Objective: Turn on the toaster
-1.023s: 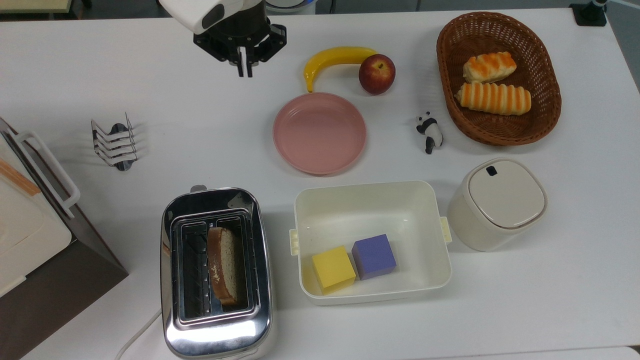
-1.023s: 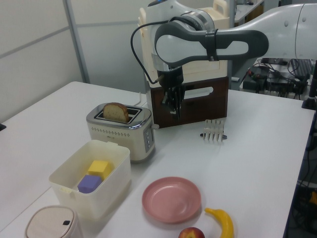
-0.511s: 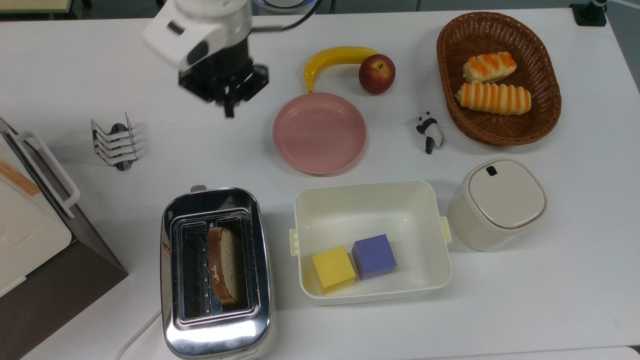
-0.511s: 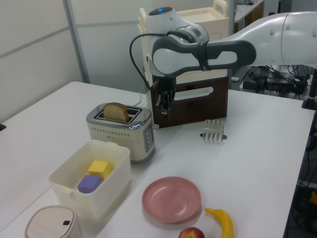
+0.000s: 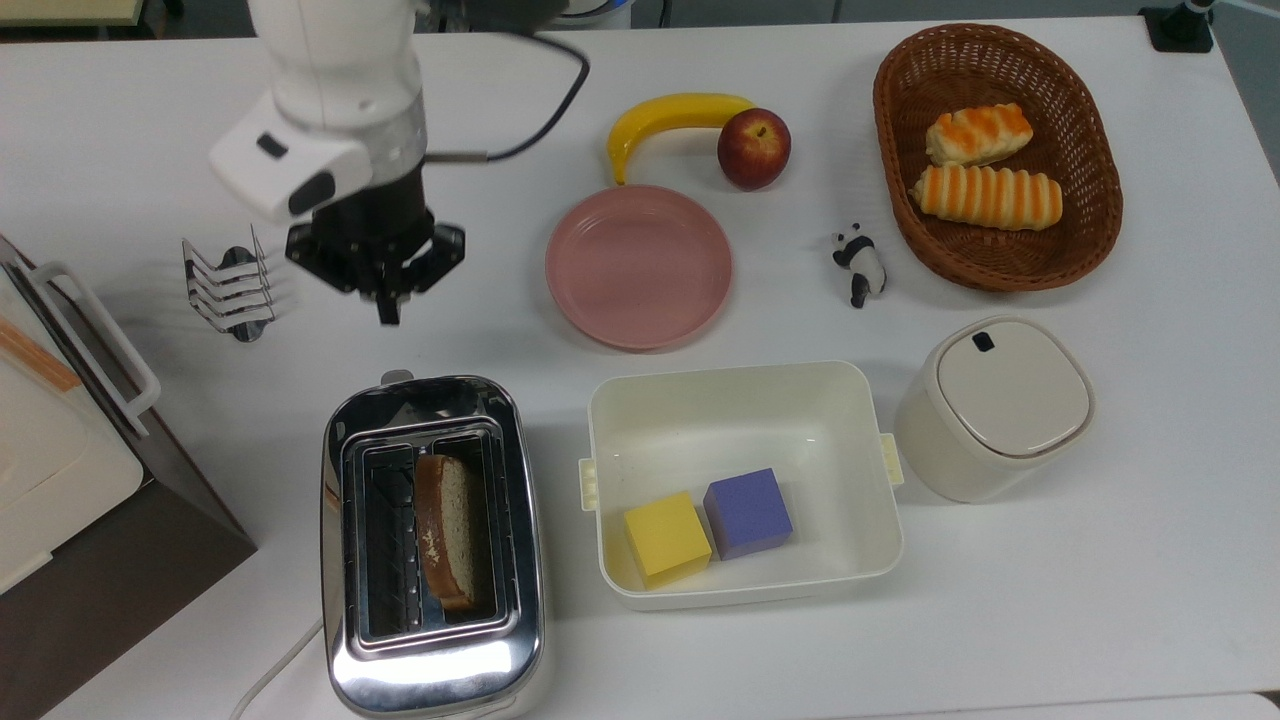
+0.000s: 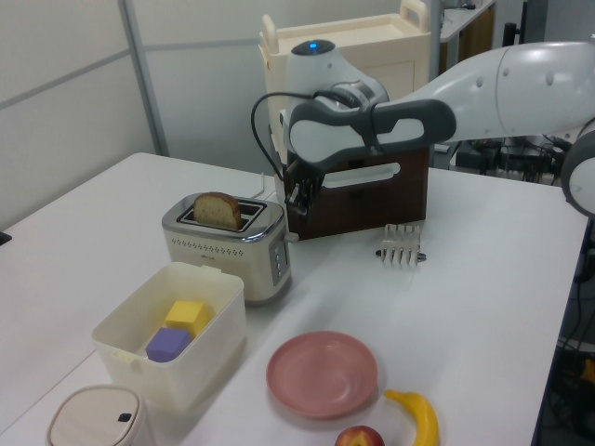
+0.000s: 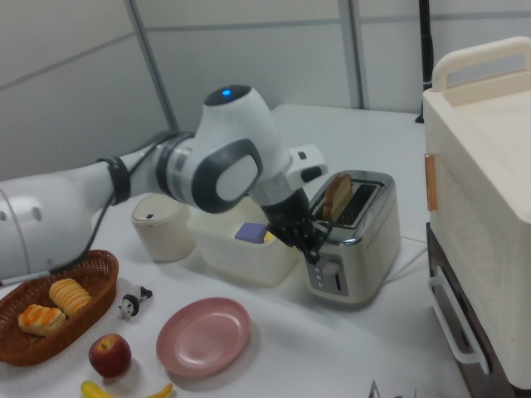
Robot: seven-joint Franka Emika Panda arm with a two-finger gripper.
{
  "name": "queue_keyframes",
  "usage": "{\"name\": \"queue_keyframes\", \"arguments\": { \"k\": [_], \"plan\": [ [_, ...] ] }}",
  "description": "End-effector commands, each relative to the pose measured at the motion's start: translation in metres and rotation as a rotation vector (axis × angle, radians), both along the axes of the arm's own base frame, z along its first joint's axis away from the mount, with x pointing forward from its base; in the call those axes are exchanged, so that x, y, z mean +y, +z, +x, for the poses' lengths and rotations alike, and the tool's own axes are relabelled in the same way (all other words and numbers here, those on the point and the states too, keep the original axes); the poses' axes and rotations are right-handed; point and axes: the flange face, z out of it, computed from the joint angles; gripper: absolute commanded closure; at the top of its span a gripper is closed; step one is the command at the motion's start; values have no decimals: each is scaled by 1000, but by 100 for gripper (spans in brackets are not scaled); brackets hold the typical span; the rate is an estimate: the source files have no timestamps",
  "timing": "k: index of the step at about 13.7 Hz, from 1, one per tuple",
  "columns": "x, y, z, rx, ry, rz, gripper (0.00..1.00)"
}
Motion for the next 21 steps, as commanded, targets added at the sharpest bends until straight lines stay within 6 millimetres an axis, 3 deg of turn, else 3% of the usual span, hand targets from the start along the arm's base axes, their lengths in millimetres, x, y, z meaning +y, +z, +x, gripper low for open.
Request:
{"name": "queue_keyframes", "arguments": {
  "k": [1,4,10,13,15,19,21],
  "plan": [
    [-1,-38,16,-37,25,-16,100],
    [0,-58,27,-88,29,-24,100],
    [-5,-137,33,19,35,-30,100],
    [-11,-147,35,-5,26,-31,100],
    [-8,-139,36,-14,23,-30,100],
    [-4,-74,21,6,-1,-17,100],
    [10,-43,11,24,-7,-5,100]
  ]
}}
